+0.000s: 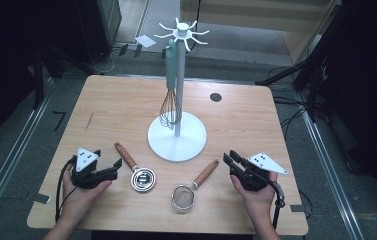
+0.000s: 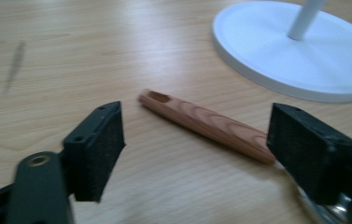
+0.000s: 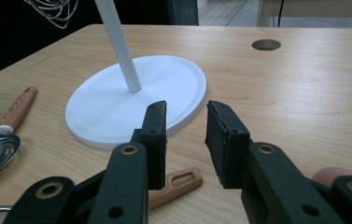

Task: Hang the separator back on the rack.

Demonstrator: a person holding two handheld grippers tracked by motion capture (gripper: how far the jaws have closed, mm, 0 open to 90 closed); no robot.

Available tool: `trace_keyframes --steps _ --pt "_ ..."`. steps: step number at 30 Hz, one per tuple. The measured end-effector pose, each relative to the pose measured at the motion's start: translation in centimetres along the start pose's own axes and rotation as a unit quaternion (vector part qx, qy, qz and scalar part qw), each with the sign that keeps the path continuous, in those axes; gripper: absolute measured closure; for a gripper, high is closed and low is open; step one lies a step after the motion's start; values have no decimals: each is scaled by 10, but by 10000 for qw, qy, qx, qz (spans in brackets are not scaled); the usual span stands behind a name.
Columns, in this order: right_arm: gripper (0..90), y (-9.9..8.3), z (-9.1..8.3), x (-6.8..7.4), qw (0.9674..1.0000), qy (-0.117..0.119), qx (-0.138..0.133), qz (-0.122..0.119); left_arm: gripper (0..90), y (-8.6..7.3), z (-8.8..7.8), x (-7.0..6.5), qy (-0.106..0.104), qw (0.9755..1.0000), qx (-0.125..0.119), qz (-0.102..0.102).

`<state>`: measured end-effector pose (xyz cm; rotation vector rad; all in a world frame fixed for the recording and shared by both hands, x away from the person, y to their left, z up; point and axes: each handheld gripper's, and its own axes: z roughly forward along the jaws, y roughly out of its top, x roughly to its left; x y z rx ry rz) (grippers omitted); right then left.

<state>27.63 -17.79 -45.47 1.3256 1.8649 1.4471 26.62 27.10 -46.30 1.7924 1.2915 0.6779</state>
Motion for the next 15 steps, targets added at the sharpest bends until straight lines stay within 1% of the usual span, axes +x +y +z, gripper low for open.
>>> trace_keyframes --steps 1,2,4,5,7,9,11,12,15 --pt "705 -1 0 0 10000 10 5 13 256 0 0 -4 -20 10000 13 33" --pt "703 -3 -1 1 10000 15 22 15 302 0 0 -9 -62 10000 23 68" --pt "702 -5 -1 2 10000 26 54 10 356 1 1 -15 -115 9999 26 49" --pt "703 -6 -2 3 10000 44 70 37 395 1 1 -19 -137 9999 56 68" --pt "702 -8 -3 4 10000 59 60 48 450 2 3 -27 -194 9997 117 39" --pt "702 -10 -5 7 10000 -3 52 -36 514 2 4 -33 -295 9995 127 55" --pt "701 -11 -4 8 10000 -23 56 -69 553 3 5 -40 -427 9990 133 51" --pt "702 -12 -4 8 9999 -28 49 -85 572 3 6 -43 -490 9987 135 77" --pt "701 -15 1 10 9997 -73 146 -166 621 3 7 -54 -557 9979 126 289"
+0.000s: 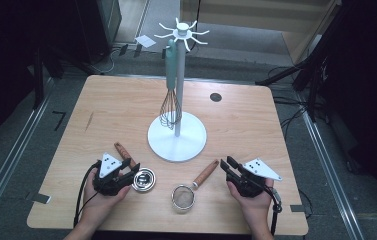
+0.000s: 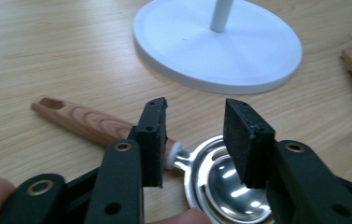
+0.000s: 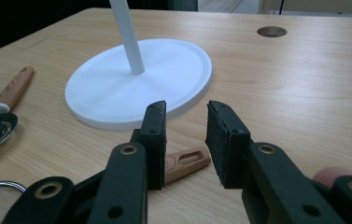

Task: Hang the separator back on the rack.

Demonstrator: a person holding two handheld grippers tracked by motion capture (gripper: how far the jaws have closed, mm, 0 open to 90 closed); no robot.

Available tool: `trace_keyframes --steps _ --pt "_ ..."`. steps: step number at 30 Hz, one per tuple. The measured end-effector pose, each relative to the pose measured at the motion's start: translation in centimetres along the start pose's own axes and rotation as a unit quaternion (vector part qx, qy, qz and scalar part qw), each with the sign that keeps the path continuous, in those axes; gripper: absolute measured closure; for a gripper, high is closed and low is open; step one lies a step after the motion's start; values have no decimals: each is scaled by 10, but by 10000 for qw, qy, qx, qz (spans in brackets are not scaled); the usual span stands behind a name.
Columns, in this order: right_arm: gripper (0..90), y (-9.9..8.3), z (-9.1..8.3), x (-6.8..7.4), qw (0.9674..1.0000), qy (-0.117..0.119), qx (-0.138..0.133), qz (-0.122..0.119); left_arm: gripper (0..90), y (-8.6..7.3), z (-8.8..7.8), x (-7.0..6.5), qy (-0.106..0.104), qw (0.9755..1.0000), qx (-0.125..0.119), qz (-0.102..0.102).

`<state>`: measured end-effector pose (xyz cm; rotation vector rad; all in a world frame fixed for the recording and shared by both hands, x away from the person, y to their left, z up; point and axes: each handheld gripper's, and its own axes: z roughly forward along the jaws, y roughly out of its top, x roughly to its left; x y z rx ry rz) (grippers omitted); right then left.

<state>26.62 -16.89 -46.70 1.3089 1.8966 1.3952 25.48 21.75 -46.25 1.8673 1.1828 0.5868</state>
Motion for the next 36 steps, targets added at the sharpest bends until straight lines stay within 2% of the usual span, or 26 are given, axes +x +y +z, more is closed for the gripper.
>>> trace_keyframes --steps 3,6,10,13,15,20,21,22,24,27,29,33,36 --pt "701 -3 5 0 9999 -37 94 -76 660 1 2 -15 -45 9993 -27 357" --pt "701 -7 10 -1 9998 -39 206 -42 696 1 6 -24 -199 9986 -16 495" --pt "701 -12 13 -4 9995 -46 293 46 757 2 13 -31 -461 9976 39 521" --pt "696 -14 14 -6 9993 -50 332 158 796 3 18 -33 -673 9967 137 431" --pt "696 -17 16 -8 9988 -54 415 247 821 3 22 -38 -841 9950 207 500" --pt "693 -21 18 -7 9981 -70 593 175 870 2 27 -52 -1166 9898 378 731" --pt "691 -21 18 -7 9980 -69 619 145 872 1 28 -55 -1200 9881 419 861" --pt "688 -21 17 -6 9979 -63 635 144 877 1 28 -57 -1235 9873 447 889" --pt "686 -21 17 -6 9975 -55 664 215 884 0 30 -57 -1353 9861 527 805" --pt "686 -23 18 -5 9968 -79 759 234 900 -1 33 -58 -1453 9855 555 673" --pt "686 -23 18 -3 9967 -96 779 220 900 -1 36 -60 -1444 9853 579 699" --pt "679 -21 20 1 9966 -31 806 145 900 -2 39 -57 -1447 9854 653 620" --pt "680 -22 19 -1 9961 46 807 349 900 -4 43 -57 -1424 9852 751 594"
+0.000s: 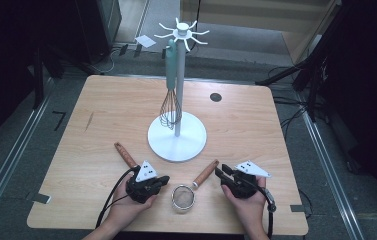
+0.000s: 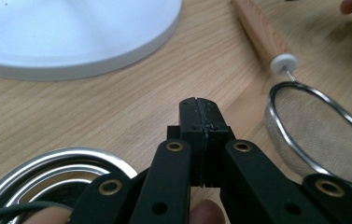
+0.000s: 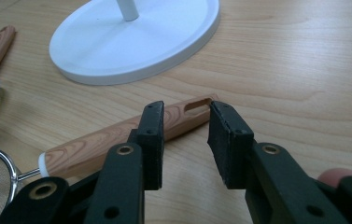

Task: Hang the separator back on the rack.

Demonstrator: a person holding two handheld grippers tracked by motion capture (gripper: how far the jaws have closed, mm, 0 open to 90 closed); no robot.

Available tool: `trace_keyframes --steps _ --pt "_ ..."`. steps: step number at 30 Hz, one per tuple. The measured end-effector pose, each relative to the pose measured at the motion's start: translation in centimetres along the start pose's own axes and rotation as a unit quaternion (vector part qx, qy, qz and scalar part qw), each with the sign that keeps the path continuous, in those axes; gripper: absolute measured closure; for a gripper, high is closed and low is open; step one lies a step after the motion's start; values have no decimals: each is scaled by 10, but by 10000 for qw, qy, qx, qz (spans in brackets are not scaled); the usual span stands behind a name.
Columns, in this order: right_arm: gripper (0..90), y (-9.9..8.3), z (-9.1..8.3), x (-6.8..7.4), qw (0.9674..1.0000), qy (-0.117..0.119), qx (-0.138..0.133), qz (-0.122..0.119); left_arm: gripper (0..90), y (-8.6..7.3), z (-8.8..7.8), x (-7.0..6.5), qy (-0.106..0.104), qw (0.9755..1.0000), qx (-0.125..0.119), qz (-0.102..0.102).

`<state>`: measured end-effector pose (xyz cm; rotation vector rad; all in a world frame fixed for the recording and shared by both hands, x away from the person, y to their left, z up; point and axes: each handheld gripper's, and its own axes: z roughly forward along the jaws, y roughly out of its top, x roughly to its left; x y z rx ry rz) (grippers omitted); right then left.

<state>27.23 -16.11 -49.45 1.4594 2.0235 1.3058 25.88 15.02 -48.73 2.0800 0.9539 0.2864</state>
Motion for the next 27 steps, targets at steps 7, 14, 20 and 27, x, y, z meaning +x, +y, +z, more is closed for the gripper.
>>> trace_keyframes --steps 7,14,20,27 --pt "682 -3 -9 -7 9998 -112 78 156 900 -4 2 -5 -134 9997 206 30" --pt "716 -5 -12 -6 9993 -171 279 192 900 -6 3 -10 -353 9990 262 79" --pt "877 -7 -3 4 9972 -193 689 231 900 -10 0 -14 -553 9978 349 90" --pt "900 -4 12 4 9949 -17 962 293 900 -9 0 -21 -615 9973 392 104"
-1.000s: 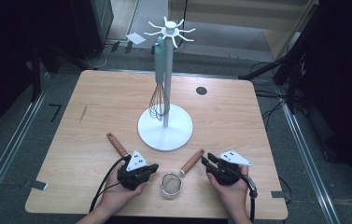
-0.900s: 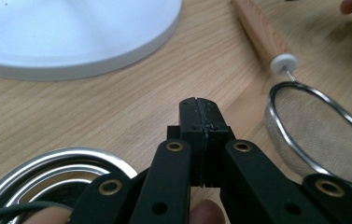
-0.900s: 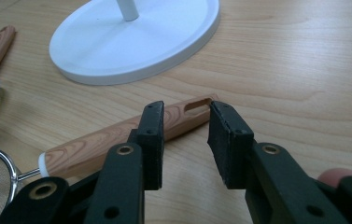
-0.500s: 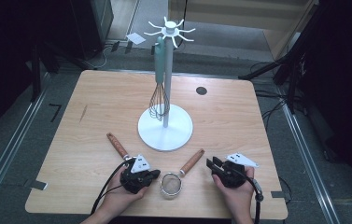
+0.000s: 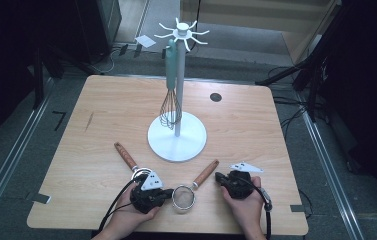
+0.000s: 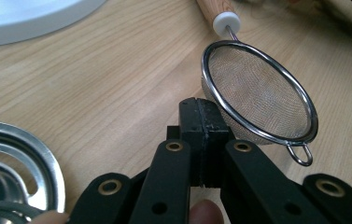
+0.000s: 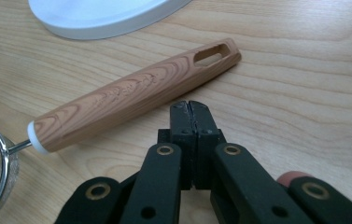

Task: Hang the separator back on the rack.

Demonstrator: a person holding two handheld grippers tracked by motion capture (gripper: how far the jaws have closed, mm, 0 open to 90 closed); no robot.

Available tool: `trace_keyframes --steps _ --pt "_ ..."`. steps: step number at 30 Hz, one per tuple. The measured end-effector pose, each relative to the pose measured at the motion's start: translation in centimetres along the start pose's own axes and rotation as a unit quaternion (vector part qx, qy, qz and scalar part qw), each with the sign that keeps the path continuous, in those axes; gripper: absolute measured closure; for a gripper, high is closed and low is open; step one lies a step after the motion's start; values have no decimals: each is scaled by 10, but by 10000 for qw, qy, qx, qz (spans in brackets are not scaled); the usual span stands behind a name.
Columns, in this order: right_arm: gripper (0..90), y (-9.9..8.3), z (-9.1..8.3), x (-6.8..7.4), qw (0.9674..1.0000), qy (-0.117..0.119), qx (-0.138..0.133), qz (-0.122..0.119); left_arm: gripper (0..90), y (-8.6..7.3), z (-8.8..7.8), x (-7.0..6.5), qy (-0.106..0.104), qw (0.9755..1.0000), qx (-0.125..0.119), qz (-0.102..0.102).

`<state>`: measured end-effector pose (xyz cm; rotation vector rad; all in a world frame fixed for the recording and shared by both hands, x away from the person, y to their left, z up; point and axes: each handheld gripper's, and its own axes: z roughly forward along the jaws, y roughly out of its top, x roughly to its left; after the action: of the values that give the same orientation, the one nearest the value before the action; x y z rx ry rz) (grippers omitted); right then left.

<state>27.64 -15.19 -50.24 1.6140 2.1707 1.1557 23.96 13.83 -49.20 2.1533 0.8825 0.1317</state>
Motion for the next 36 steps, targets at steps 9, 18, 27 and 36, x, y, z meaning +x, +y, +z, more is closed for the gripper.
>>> trace_keyframes --steps 9,18,27,36 --pt "900 5 4 -1 10000 -33 34 2 900 6 10 -5 -114 9999 89 68" --pt "900 13 10 -1 9999 -88 57 41 900 10 19 -18 -229 9993 147 254" --pt "900 21 18 2 9999 -102 105 -16 900 14 28 -27 -344 9989 123 293" --pt "900 24 24 10 9999 53 116 -60 900 15 31 -31 -373 9988 144 291"
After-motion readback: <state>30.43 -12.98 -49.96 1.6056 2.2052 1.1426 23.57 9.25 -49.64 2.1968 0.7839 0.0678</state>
